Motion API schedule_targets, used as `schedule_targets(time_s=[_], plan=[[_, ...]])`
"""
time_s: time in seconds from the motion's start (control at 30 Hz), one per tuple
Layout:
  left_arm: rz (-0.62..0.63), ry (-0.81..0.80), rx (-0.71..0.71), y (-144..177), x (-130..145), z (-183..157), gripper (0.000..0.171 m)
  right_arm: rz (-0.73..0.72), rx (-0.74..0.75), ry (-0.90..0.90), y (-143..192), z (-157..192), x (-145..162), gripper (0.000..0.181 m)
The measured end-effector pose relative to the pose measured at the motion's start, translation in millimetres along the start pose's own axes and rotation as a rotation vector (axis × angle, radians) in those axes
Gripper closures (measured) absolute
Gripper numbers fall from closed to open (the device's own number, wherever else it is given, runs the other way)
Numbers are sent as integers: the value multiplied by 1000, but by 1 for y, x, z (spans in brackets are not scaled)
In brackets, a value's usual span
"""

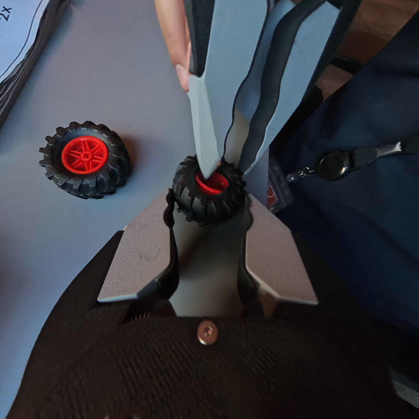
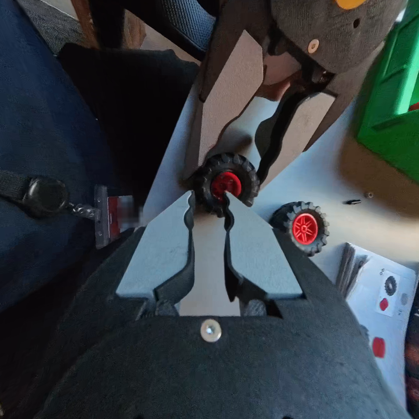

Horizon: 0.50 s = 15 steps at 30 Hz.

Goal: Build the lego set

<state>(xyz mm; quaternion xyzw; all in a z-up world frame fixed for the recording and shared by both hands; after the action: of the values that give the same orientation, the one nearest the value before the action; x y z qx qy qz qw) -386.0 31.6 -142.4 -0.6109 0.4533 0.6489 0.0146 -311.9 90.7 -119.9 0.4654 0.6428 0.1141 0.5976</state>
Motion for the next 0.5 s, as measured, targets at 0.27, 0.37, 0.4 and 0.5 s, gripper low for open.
schedule_targets(time_s=[0.27, 0.37, 0.4, 0.5], plan=[[6, -11, -14, 2, 1, 4, 114, -59, 28, -72, 5, -6, -8, 165], [6, -19, -27, 3, 2, 5, 116, -174, 34, -58, 17, -6, -22, 181], [7, -23, -31, 3, 2, 5, 116, -201, 26, -97, 22, -10, -25, 181], [8, -24, -30, 3, 2, 5, 117, -105, 92, -91, 15, -21, -18, 181]])
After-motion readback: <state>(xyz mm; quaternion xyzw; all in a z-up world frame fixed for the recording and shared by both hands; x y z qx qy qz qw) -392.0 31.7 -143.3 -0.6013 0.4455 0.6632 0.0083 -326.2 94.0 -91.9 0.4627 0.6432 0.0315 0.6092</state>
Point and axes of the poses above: each gripper's, where its closed fingertips meet, y back along the fingers, x out of its underside, z = x × y across the jaws, the point moved 7 cm from there along y, back along the fingers, and after that the axes turned 7 degrees about -z, right-handed, at the moved point
